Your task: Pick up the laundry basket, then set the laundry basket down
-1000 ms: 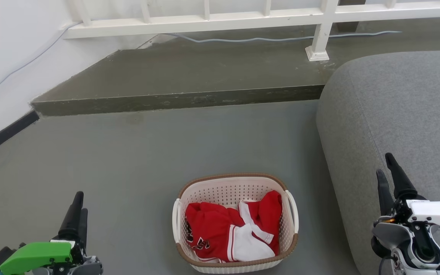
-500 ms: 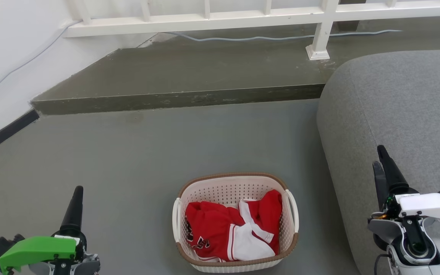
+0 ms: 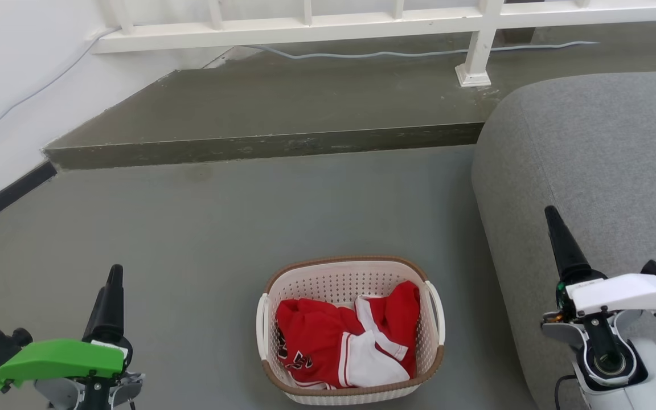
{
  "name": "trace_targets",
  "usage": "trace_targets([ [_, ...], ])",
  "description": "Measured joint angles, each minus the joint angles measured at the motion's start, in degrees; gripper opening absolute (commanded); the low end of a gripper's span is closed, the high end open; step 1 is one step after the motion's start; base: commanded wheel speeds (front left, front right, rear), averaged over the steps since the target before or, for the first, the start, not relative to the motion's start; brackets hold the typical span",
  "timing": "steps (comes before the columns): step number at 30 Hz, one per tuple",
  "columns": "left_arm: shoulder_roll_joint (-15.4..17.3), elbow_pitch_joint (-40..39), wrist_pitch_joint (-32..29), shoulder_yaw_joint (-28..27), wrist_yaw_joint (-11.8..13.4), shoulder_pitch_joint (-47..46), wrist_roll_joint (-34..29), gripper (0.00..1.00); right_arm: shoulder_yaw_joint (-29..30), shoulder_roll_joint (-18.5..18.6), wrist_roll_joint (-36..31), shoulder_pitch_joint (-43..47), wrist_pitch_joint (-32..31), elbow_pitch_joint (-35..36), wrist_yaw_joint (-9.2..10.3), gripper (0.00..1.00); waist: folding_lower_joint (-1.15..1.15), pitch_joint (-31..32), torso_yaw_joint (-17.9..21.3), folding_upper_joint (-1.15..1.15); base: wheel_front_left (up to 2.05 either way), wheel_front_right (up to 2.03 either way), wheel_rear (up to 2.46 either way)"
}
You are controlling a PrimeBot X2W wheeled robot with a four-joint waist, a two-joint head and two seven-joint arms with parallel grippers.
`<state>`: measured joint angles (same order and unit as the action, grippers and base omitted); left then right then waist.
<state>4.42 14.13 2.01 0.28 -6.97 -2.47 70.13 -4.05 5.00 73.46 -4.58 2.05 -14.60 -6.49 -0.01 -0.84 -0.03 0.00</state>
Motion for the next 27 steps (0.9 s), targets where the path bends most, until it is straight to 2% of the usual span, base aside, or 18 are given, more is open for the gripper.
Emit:
trace_targets([
  [6,0.62,-0.63,0.83,0.68,0.24,-0.3,-6.76,1.0,-2.11,0.76,-4.6,-1.01,0.98,-0.03,-0.02,1.0,0.0,-0.05,0.03,0.0,0.0,0.0,0.0],
  [16,0.91,-1.22,2.7,2.56,2.01,-0.82,-16.03,1.0,-5.39,2.18,-12.95,-2.31,2.8,-0.4,0.09,1.0,0.0,-0.12,0.01,0.0,0.0,0.0,0.0],
  [27,0.63,-2.02,4.88,3.68,3.03,-1.12,-25.04,1.0,-7.69,2.35,-21.37,-3.35,4.85,-0.73,2.09,1.0,0.0,-0.03,0.11,0.0,0.0,0.0,0.0],
])
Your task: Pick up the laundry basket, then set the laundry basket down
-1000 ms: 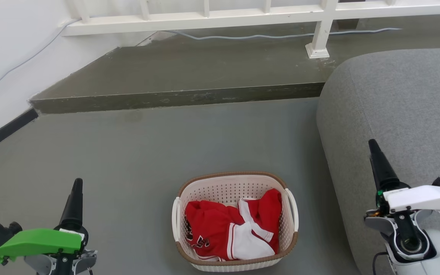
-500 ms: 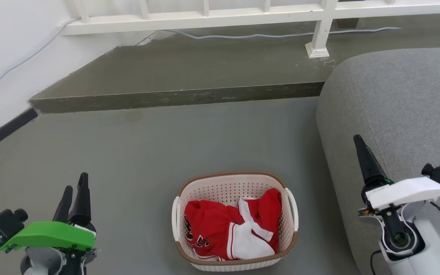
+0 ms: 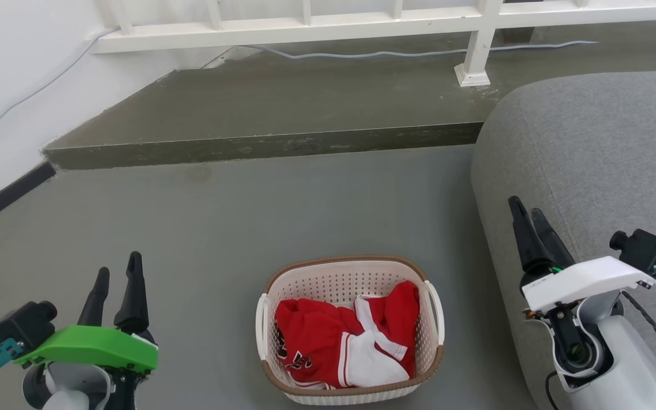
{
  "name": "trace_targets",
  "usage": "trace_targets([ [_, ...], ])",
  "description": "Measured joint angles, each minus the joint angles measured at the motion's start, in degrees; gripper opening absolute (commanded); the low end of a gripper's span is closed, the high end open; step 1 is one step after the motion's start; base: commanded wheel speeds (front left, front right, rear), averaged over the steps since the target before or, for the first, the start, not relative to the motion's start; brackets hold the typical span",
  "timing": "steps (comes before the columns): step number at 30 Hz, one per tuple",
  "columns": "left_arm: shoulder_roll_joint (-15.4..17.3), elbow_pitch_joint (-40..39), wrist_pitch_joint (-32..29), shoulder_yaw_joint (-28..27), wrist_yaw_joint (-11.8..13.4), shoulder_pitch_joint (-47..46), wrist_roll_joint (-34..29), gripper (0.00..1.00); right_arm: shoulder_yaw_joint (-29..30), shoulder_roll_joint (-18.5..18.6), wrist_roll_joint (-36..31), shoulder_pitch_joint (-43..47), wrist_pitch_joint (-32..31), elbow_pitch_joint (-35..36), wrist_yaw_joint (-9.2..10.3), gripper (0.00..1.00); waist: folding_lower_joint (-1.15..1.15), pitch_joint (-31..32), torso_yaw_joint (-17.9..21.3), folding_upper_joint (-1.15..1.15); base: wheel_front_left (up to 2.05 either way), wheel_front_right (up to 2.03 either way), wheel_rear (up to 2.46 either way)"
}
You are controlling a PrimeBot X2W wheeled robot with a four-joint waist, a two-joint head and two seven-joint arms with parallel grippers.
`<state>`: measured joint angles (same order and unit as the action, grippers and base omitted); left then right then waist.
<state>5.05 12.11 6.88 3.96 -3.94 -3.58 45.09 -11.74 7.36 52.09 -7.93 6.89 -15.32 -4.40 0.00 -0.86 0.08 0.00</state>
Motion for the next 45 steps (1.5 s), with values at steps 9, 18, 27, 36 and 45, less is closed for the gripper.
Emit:
trace_targets([
  [9,-0.65,-0.32,1.66,0.51,0.11,-0.03,-5.24,1.0,-1.96,0.16,-5.79,-0.68,1.68,-0.04,0.48,1.0,0.0,0.05,0.2,0.0,0.0,0.0,0.0],
  [18,-0.68,-1.25,3.44,0.65,0.18,-0.26,-11.95,1.0,-4.0,0.54,-12.23,-1.4,3.46,-0.05,0.92,1.0,0.0,-0.13,0.26,0.0,0.0,0.0,0.0],
  [27,-0.75,-1.68,5.2,0.6,0.18,-1.18,-17.91,1.0,-5.58,1.1,-18.3,-2.47,5.05,-0.26,1.08,1.0,0.0,-0.45,0.23,0.0,0.0,0.0,0.0],
  [36,-0.93,-2.13,6.84,0.57,0.16,-1.7,-23.51,1.0,-6.99,1.27,-24.08,-3.44,6.64,-0.62,1.51,1.0,0.0,-0.6,0.23,0.0,0.0,0.0,0.0],
  [45,-1.07,-2.29,7.54,0.53,0.08,-1.88,-26.31,1.0,-7.35,1.27,-27.03,-3.7,7.44,-0.77,2.0,1.0,0.0,-0.8,0.15,0.0,0.0,0.0,0.0],
])
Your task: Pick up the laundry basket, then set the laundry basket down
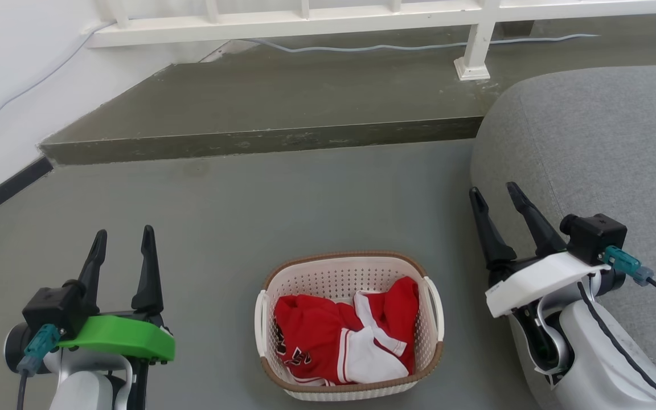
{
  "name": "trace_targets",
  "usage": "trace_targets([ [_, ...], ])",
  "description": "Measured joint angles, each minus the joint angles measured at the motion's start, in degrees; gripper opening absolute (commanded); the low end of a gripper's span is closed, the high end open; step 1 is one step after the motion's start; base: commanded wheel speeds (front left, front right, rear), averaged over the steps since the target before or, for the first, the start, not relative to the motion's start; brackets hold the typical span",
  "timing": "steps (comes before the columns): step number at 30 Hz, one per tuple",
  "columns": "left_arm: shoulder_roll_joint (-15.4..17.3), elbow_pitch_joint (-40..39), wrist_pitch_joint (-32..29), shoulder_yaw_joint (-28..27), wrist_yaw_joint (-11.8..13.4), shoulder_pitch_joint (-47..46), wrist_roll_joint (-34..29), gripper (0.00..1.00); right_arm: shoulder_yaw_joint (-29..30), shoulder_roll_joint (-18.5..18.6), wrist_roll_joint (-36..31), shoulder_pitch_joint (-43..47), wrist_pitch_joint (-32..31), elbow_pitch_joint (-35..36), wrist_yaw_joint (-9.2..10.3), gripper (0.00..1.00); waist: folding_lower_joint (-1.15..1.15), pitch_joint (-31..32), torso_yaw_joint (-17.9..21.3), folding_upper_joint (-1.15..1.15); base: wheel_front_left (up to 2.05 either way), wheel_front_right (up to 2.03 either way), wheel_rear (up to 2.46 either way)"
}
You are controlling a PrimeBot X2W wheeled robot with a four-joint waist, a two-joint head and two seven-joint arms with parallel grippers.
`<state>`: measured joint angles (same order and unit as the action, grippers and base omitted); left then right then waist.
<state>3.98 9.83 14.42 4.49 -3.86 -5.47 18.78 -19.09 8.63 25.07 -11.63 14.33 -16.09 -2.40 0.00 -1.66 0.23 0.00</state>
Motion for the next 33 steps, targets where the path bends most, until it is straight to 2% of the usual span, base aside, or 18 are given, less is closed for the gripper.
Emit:
trace_targets([
  [22,-0.87,-0.05,0.0,-0.86,-0.68,-0.15,-0.47,1.0,1.29,-0.93,-1.11,-0.19,0.0,-0.37,0.08,1.0,0.0,-1.87,0.34,0.0,0.0,0.0,0.0],
  [33,-0.94,-0.49,0.01,-0.85,-1.23,-2.37,-0.47,1.0,2.81,-0.69,-2.7,-1.38,0.01,-0.27,2.02,1.0,0.0,-7.65,1.3,0.0,0.0,0.0,0.0],
])
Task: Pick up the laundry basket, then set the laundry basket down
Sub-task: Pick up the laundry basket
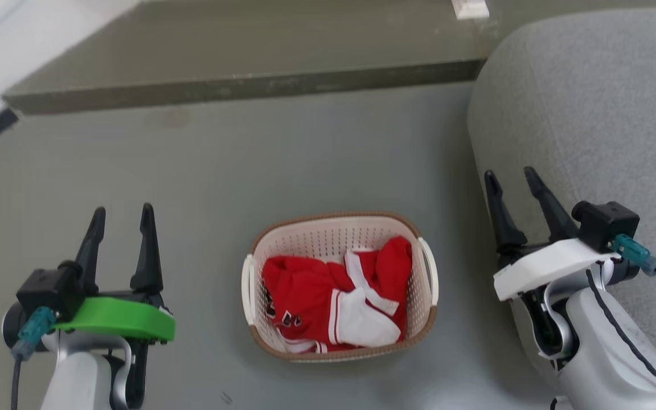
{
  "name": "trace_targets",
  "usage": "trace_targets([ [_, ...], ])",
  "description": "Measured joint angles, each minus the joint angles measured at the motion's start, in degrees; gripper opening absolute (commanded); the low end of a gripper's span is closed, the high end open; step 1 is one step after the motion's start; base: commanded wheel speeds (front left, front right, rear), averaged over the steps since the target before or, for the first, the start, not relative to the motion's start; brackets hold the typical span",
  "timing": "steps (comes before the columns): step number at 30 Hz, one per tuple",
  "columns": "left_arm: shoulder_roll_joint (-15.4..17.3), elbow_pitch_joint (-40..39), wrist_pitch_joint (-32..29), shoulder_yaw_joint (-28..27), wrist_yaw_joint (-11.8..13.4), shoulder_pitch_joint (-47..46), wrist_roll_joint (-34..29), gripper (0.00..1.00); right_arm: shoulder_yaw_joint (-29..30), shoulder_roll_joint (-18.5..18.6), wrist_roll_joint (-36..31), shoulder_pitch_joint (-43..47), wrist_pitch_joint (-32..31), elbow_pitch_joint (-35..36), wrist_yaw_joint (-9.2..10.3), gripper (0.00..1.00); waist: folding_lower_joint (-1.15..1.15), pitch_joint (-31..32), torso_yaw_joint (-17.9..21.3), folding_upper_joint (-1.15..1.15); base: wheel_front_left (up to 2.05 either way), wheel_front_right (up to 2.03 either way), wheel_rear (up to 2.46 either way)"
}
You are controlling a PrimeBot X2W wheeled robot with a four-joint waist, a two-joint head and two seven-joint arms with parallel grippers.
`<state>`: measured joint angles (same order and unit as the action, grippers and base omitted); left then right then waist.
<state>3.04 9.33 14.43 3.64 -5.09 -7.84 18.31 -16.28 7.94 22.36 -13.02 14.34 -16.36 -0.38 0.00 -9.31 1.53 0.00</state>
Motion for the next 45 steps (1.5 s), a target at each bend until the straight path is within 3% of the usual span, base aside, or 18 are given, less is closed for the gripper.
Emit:
trace_targets([
  [25,-0.11,4.64,0.0,1.04,-1.32,-11.17,0.0,1.0,2.23,-1.23,-0.66,-7.05,0.01,-2.61,0.98,1.0,0.0,-18.07,1.49,0.0,0.0,0.0,0.0],
  [45,0.05,17.97,-1.35,5.94,-1.96,-23.38,1.03,1.0,2.25,-2.63,0.36,-16.78,0.09,-14.56,0.12,1.0,-0.01,-32.41,0.66,0.0,0.0,0.0,0.0],
])
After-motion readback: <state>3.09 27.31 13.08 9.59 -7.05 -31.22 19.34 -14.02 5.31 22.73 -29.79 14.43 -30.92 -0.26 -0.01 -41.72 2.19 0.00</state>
